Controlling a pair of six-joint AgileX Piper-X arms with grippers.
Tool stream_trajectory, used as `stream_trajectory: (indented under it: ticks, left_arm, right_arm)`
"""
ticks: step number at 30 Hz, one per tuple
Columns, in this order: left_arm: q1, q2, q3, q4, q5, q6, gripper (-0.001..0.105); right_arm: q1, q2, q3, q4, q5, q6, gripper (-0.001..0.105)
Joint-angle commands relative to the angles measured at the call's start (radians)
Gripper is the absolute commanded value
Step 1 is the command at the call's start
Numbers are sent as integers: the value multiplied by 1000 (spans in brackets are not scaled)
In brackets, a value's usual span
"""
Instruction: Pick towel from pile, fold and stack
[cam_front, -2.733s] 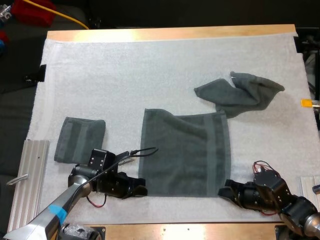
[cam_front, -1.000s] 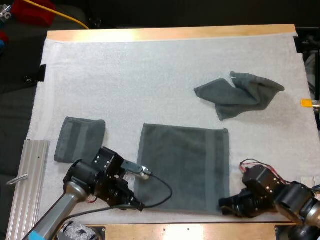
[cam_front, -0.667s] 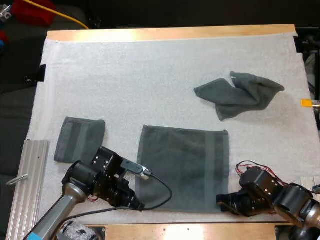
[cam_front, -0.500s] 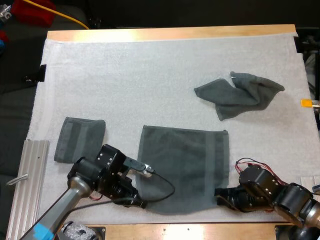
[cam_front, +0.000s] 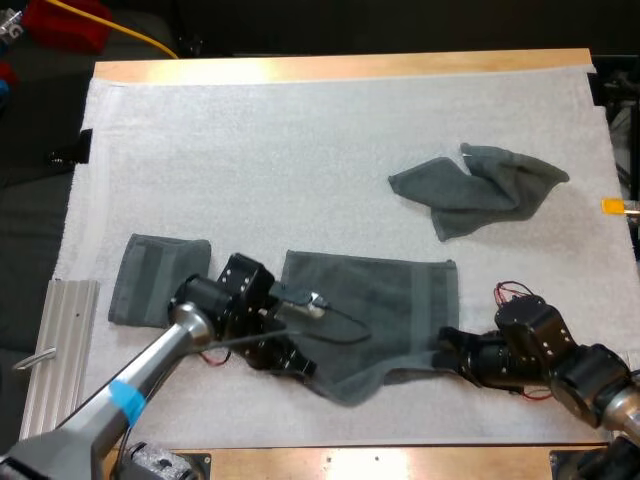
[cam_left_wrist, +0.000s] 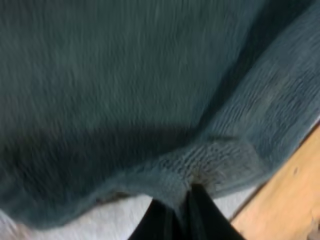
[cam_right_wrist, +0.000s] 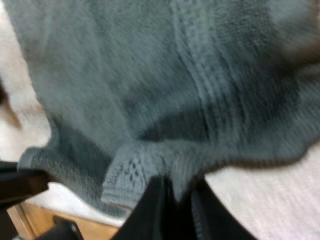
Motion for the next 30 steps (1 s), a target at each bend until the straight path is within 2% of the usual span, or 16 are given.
stream_trajectory:
  ticks: [1,7,12,20,30]
  left_arm:
    - [13,14,-23,-8,-2,-2,0]
    - [96,82,-96,-23,-8,-3,0]
    - [144,115,-111,-62,-2,-20,0]
    - [169,142,-133,-175,17,-83,0]
    - [169,188,-175,-246,-12,-92,0]
  right_arm:
    - [-16,19,-6,-27,-18,-3,3]
    - [-57,74,-6,-88,-25,0,3]
    - [-91,105,-6,-156,-27,4,3]
    - [-167,162,-6,-239,-31,19,3]
    - [-203,242,-6,-357,-37,36,3]
